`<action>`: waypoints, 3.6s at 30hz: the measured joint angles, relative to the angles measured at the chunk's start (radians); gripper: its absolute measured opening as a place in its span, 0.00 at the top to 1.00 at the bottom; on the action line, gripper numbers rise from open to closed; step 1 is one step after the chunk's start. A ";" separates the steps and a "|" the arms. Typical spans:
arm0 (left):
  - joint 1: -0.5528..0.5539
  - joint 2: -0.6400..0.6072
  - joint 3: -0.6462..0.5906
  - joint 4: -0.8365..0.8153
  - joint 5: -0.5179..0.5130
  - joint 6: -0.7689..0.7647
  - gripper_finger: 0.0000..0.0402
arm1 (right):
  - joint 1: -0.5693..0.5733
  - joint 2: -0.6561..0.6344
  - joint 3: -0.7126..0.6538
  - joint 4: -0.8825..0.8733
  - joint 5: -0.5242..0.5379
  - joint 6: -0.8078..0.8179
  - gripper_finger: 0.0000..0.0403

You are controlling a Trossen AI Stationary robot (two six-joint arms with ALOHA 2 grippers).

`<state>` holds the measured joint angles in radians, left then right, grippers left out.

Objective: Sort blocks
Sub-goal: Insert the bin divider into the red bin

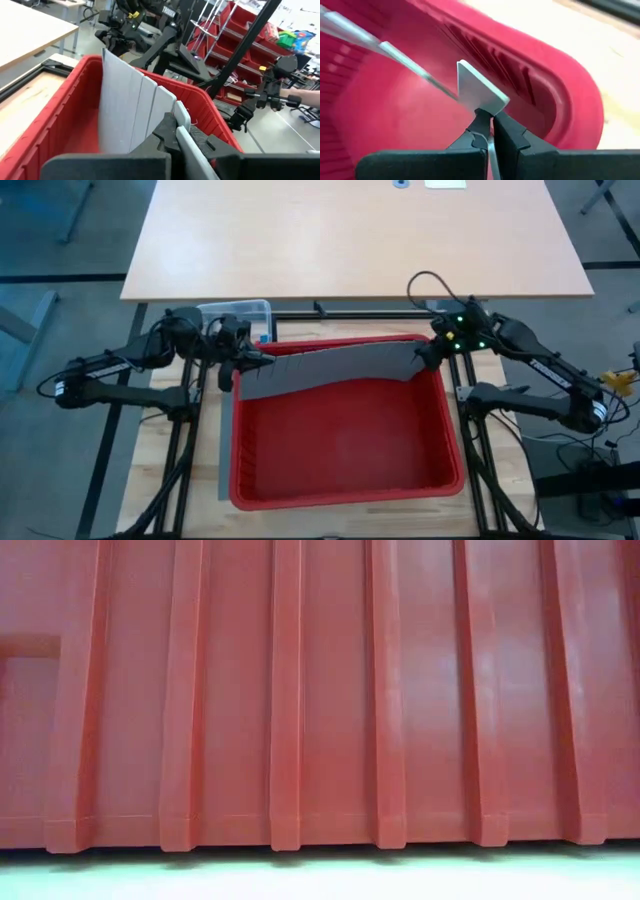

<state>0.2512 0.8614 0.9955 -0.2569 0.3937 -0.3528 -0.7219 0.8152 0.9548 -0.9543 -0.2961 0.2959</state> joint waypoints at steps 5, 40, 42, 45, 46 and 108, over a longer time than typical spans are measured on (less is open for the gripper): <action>-0.001 -0.038 0.001 0.030 0.005 -0.014 1.00 | 0.011 -0.033 0.060 0.033 -0.017 -0.002 1.00; -0.165 -0.194 -0.220 0.163 -0.321 0.052 1.00 | 0.183 -0.192 0.122 0.261 -0.043 0.101 1.00; -0.165 -0.193 -0.221 0.164 -0.325 0.049 1.00 | 0.197 -0.194 0.122 0.261 -0.042 0.101 1.00; -0.165 -0.188 -0.221 0.165 -0.327 0.048 1.00 | 0.222 -0.194 0.122 0.260 -0.041 0.106 1.00; -0.165 -0.186 -0.221 0.165 -0.328 0.047 1.00 | 0.230 -0.194 0.122 0.260 -0.041 0.106 1.00; -0.172 -0.149 -0.222 0.220 -0.258 0.231 1.00 | 0.362 -0.207 0.123 0.388 0.186 -0.225 1.00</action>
<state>0.0792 0.7119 0.7738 -0.0372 0.1353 -0.1213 -0.3602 0.6086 1.0782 -0.5665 -0.1097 0.0711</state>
